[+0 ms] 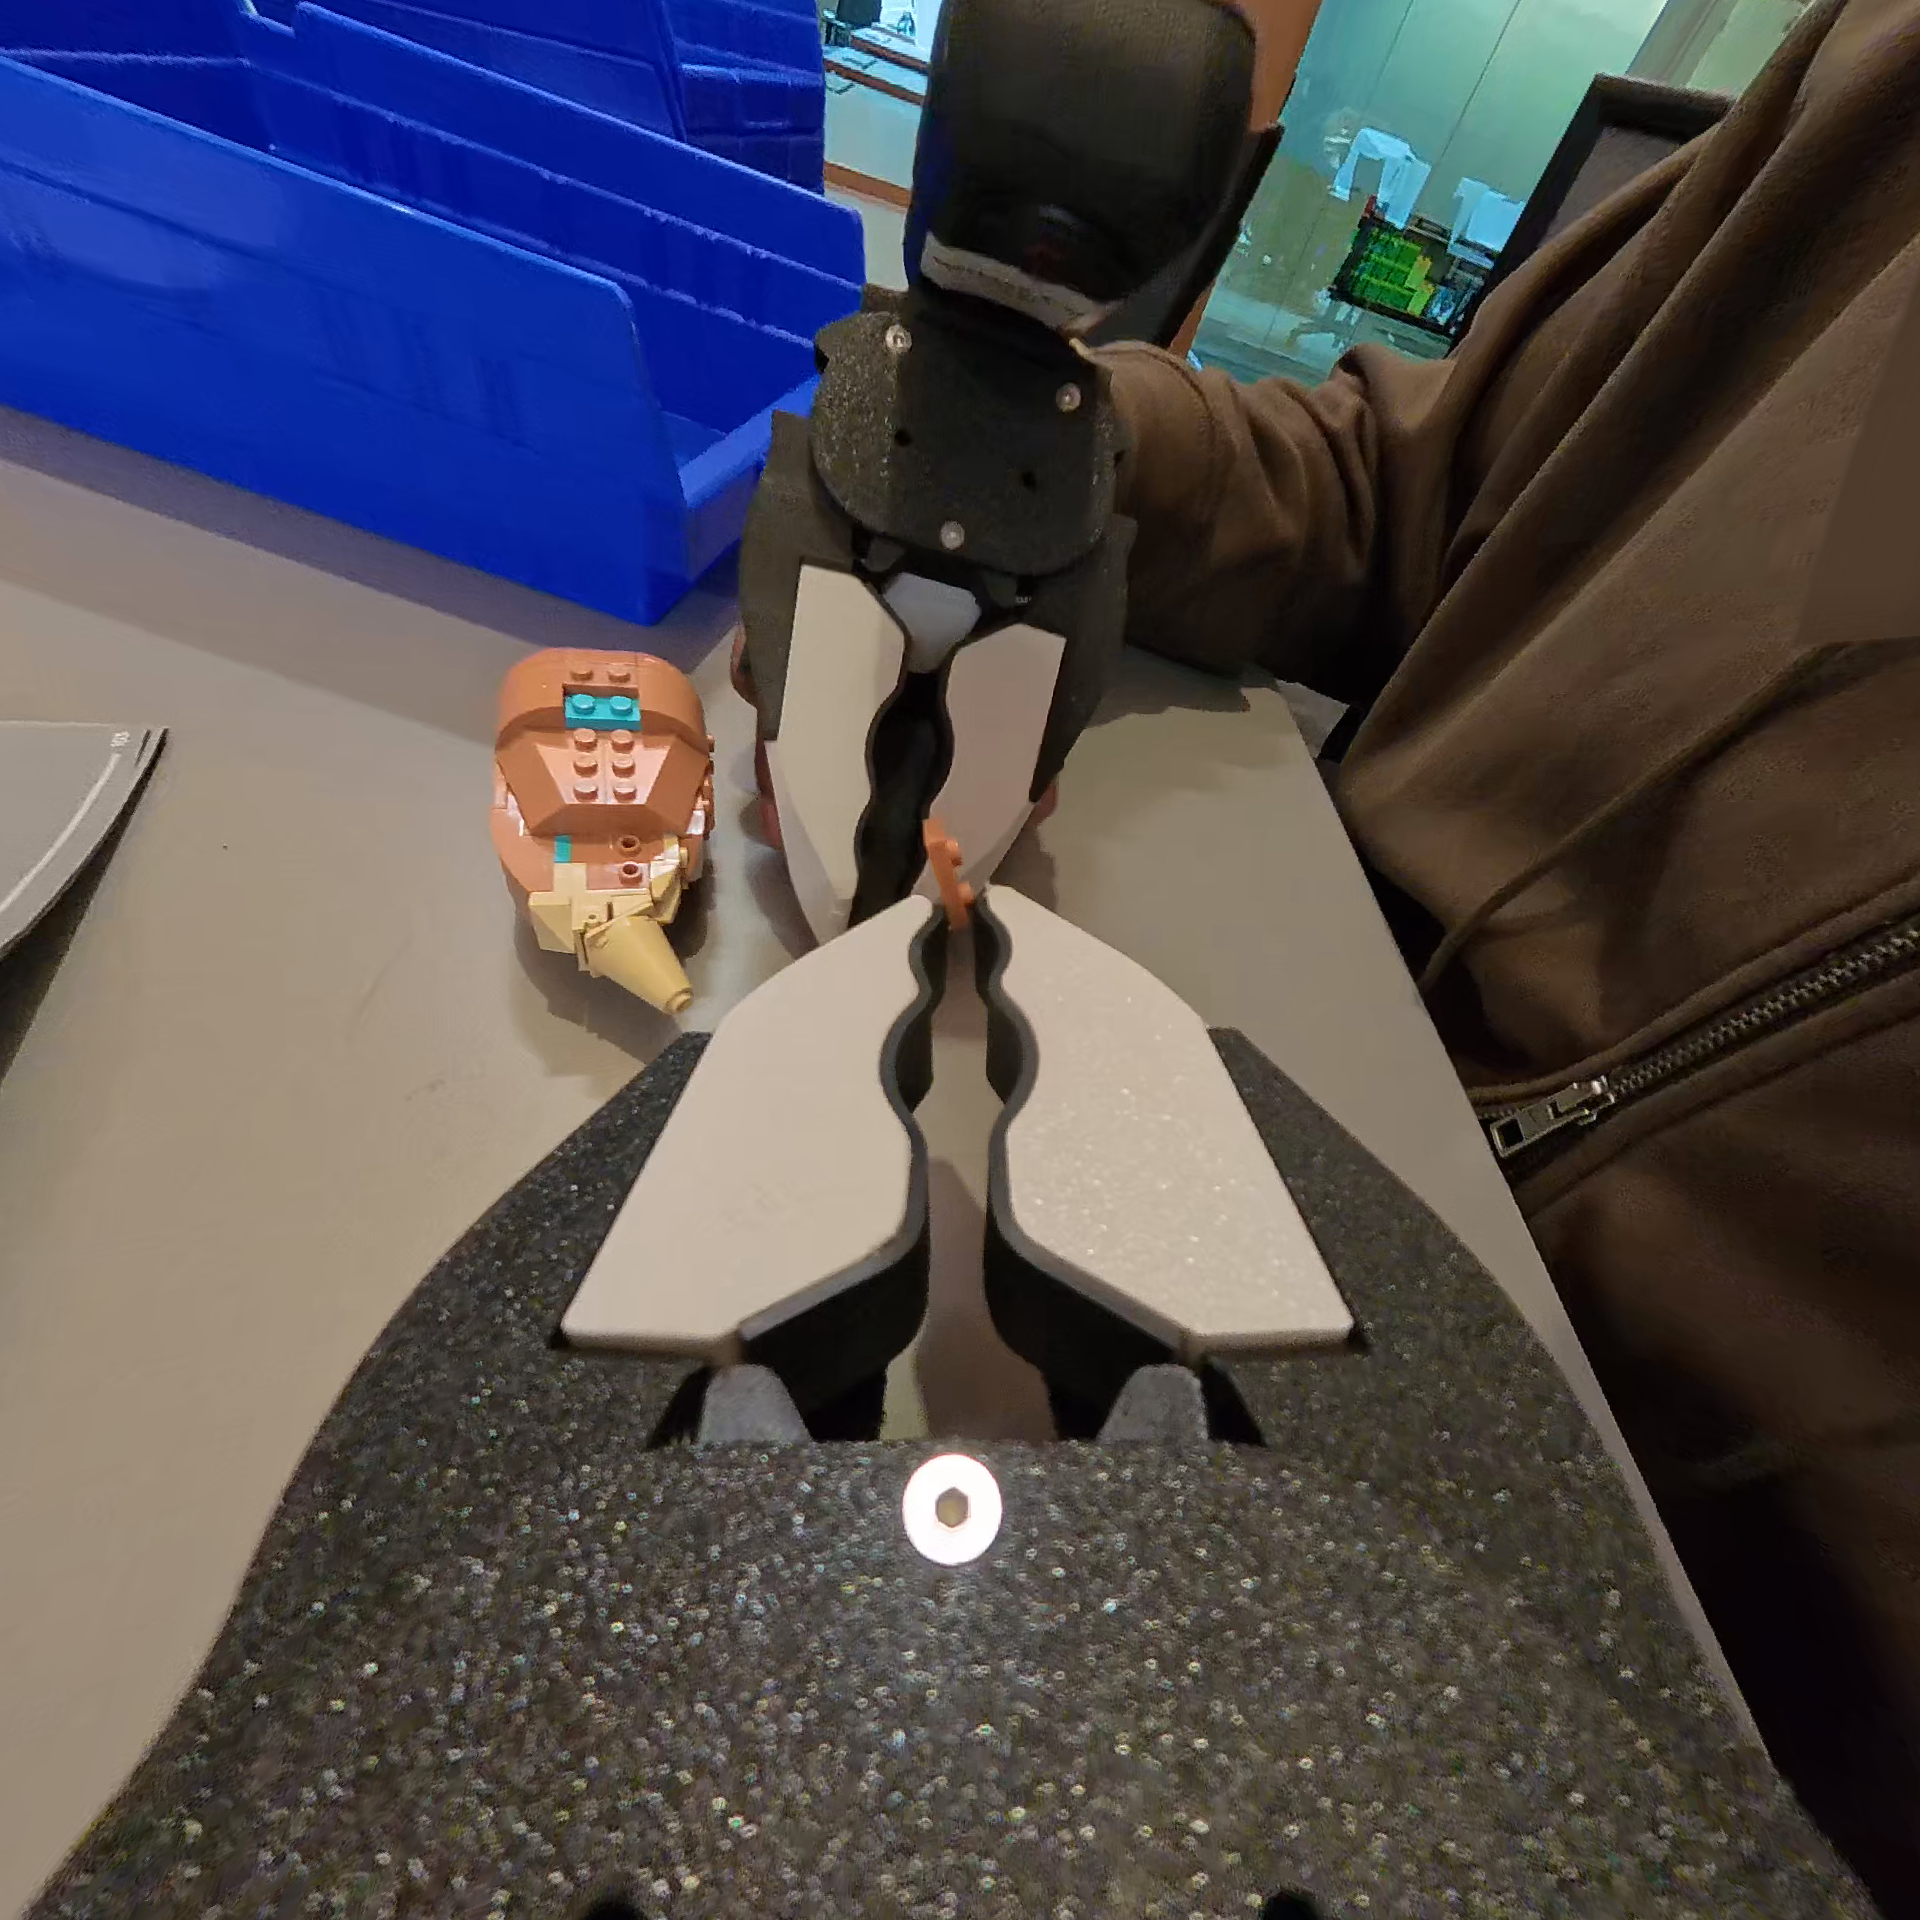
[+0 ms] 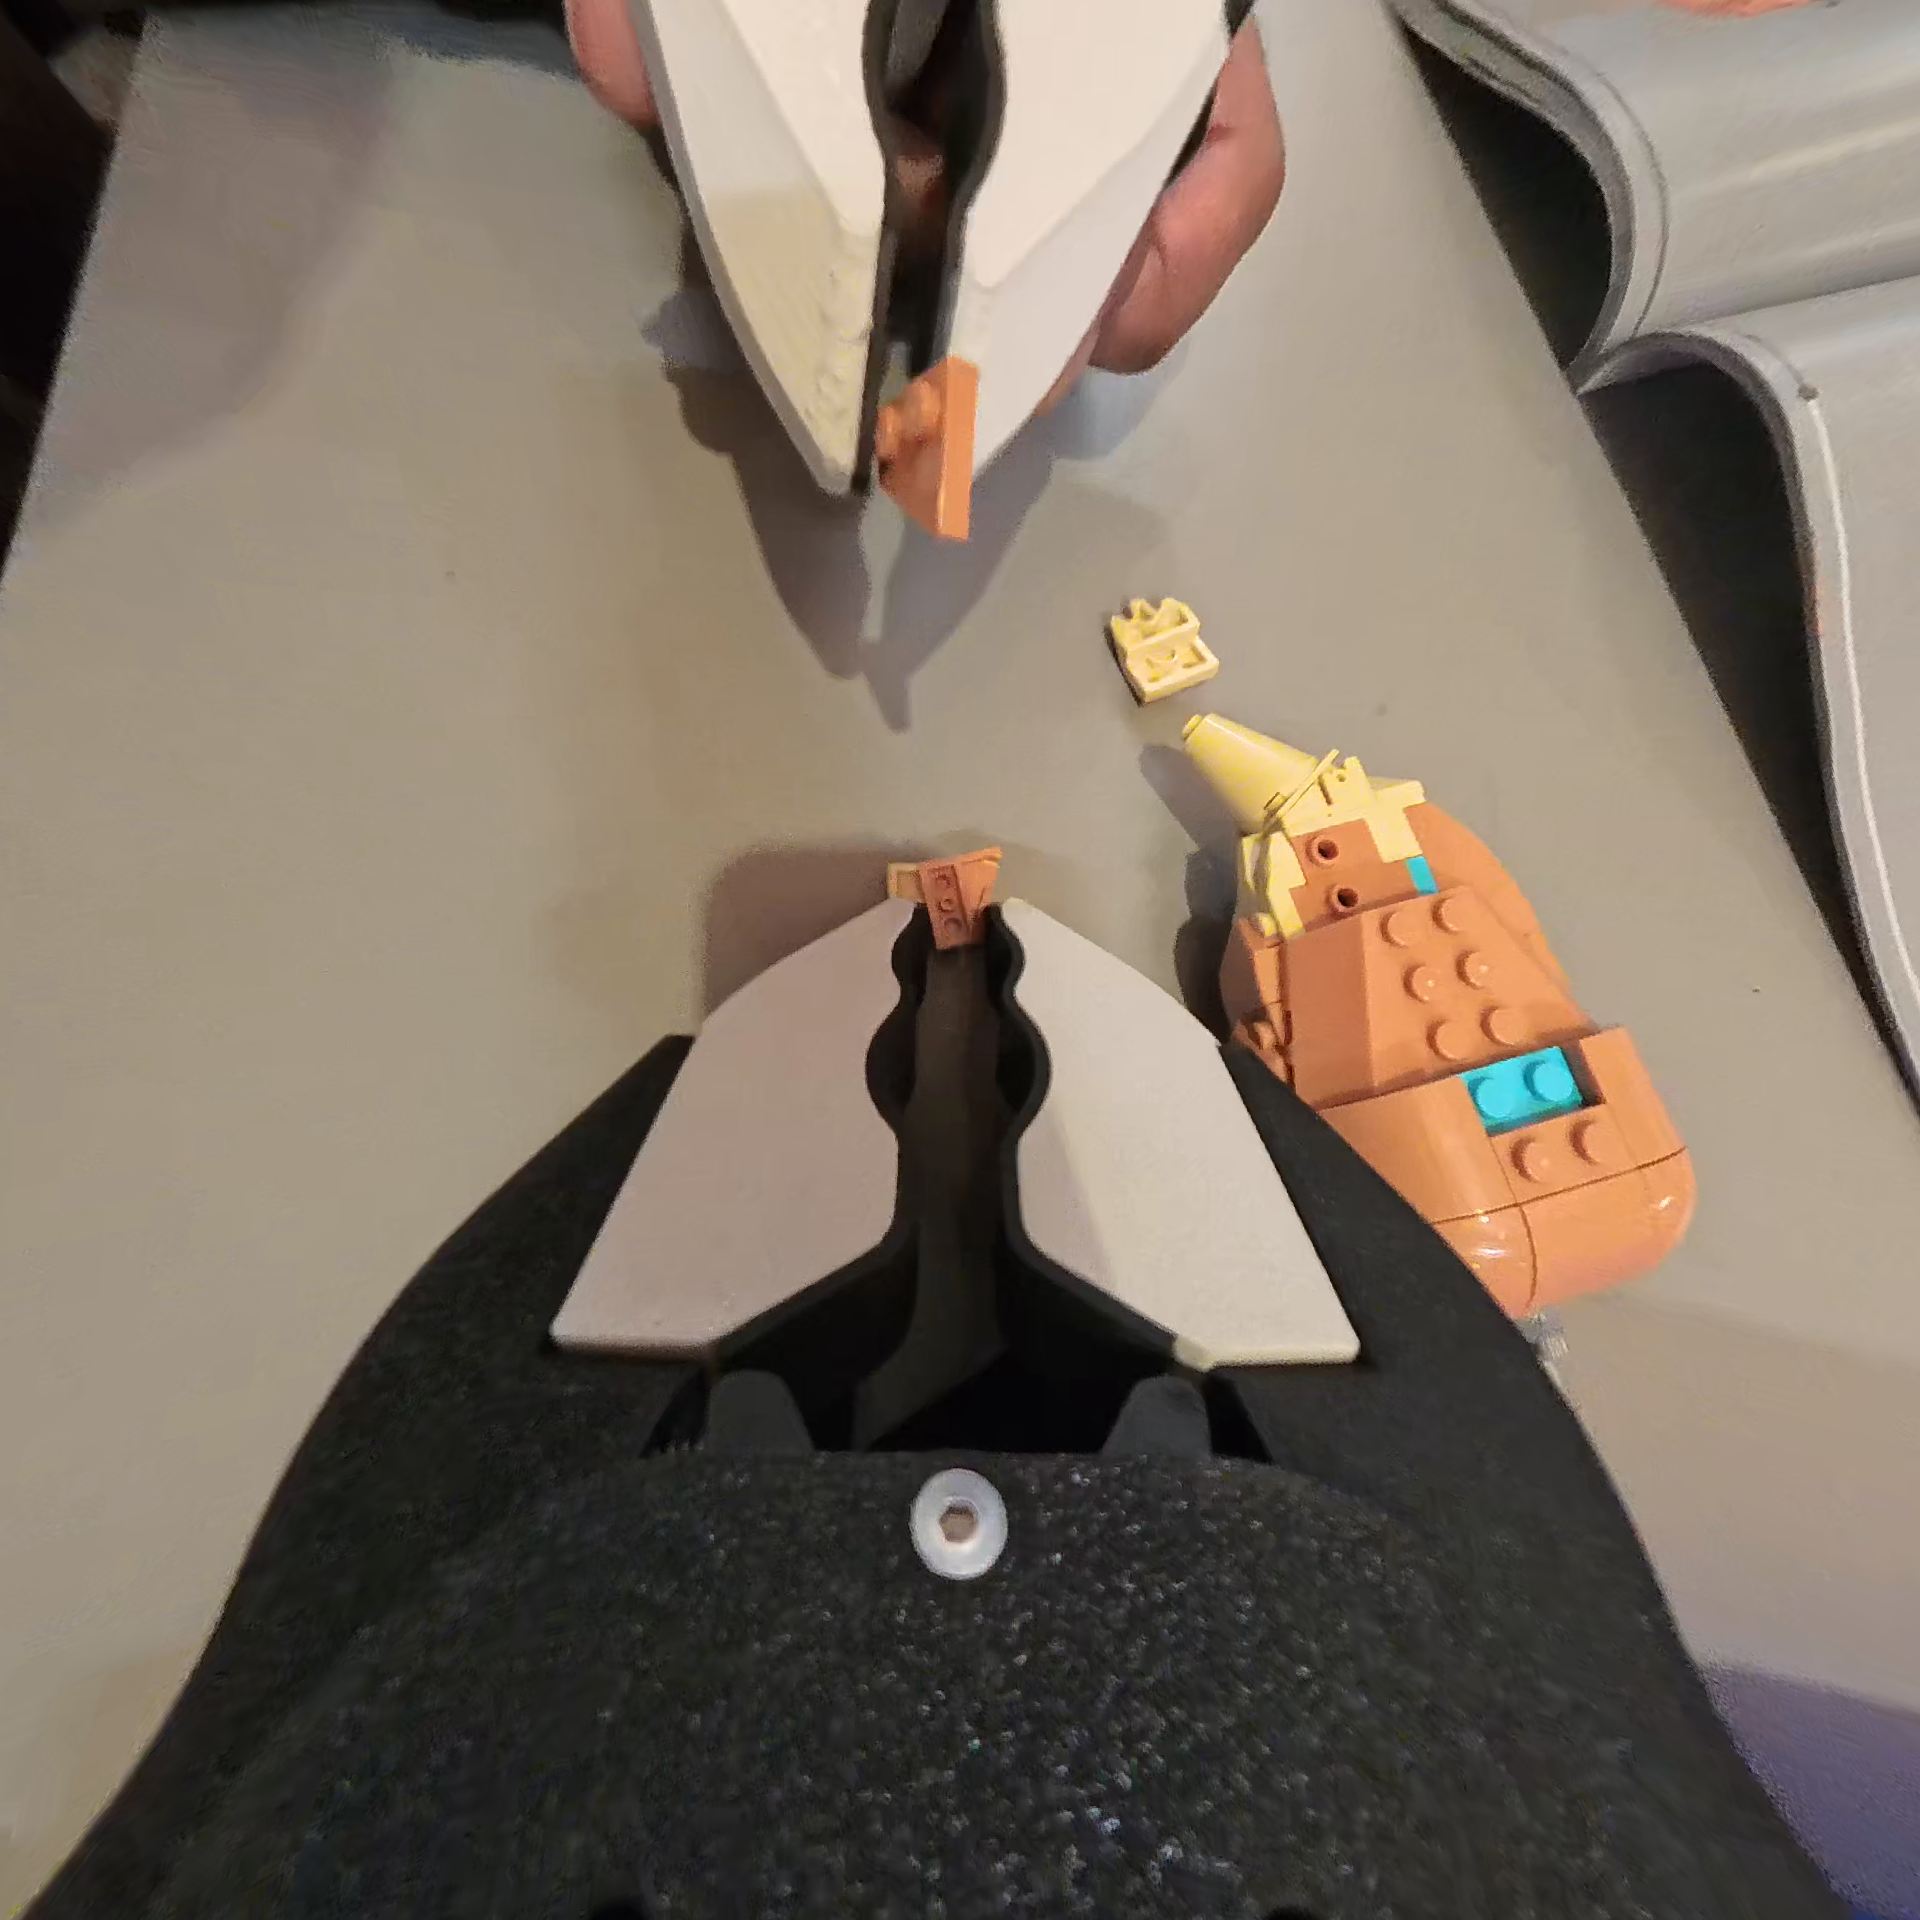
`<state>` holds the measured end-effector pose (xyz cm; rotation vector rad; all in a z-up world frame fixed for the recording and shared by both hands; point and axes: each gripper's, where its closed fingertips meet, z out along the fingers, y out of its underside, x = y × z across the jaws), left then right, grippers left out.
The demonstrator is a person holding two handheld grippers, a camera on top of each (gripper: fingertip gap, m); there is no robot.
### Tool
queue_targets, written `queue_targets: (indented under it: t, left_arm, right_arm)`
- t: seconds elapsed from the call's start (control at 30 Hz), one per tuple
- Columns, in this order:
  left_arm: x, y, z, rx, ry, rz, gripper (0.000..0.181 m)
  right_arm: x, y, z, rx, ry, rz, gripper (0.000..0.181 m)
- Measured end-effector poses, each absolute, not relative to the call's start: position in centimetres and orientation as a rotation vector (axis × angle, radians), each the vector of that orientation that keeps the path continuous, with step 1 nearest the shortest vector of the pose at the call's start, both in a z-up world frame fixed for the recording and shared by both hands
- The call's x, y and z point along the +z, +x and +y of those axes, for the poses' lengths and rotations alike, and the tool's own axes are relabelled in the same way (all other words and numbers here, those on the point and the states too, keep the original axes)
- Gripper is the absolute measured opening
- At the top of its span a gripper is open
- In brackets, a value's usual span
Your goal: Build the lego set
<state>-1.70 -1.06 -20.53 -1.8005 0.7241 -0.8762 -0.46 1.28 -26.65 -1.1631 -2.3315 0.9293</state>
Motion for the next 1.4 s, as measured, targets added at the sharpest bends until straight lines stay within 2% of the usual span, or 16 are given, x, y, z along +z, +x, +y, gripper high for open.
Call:
queue_targets:
  t: [0.37,0.63,1.2,1.4]
  left_arm:
    - [-20.2,-2.7,-0.2,-0.867,-1.801,0.634,0.004]
    - [-19.7,-2.9,0.2,-0.821,-1.761,0.626,0.004]
    - [-18.6,-2.5,0.6,-0.444,-1.633,0.799,0.004]
    - [-19.6,-2.4,1.1,-0.277,-1.644,0.866,0.004]
  right_arm:
    - [-18.1,-1.4,0.4,1.764,-1.261,-1.827,0.010]
    - [-15.5,-1.7,-0.5,2.210,-1.273,-1.602,0.010]
    - [-16.6,-2.3,-0.8,2.391,-1.480,-1.548,0.010]
    - [-18.1,-1.9,-1.0,2.217,-1.538,-1.665,0.010]
